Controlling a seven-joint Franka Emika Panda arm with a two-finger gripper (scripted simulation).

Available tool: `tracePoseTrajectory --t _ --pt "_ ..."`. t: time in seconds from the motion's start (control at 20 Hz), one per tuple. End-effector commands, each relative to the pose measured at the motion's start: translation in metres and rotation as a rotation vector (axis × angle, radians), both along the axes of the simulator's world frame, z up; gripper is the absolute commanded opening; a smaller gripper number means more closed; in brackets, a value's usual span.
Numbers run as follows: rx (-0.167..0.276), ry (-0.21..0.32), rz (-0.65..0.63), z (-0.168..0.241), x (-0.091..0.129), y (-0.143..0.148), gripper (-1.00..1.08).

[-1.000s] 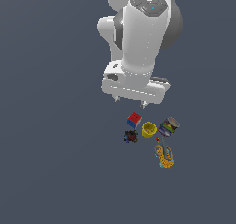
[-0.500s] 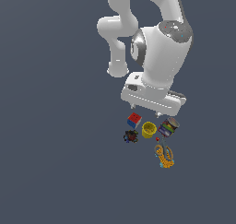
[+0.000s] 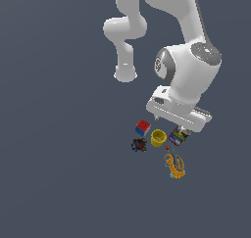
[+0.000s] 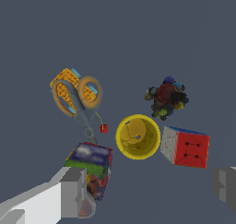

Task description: Pick up a designated object from a clutter of objects.

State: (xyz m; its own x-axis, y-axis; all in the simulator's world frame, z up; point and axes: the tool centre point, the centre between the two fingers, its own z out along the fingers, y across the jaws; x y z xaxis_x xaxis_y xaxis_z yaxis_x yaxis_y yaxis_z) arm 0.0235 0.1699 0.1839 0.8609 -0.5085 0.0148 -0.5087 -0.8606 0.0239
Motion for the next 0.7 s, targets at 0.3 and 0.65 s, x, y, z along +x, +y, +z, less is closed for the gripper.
tracePoseTrajectory --t 0.3,0.65 --pt "0.014 -0.004 -0.118 -0.035 -0.009 0.052 1.00" --pt "0.023 -0.003 -0.182 -0.054 -0.018 0.081 1.00"
